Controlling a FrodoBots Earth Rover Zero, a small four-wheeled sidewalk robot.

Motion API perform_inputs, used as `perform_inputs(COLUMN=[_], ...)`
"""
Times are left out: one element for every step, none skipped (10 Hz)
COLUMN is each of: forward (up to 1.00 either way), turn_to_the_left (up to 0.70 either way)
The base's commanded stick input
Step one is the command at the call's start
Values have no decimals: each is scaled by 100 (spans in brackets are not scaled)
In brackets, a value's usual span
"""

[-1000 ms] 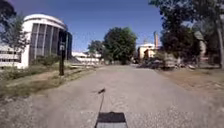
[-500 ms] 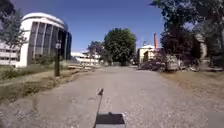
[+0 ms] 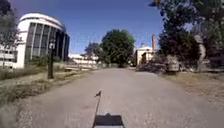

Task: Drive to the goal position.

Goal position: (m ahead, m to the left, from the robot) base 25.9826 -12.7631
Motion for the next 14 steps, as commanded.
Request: perform_inputs(forward=[70,70,70,70,70,70,70,70,70,70,70,70,70,70], turn_to_the_left=[0,-1,-4,-13,-14,-14,-14,-14,-14,-14,-13,-7,0,0])
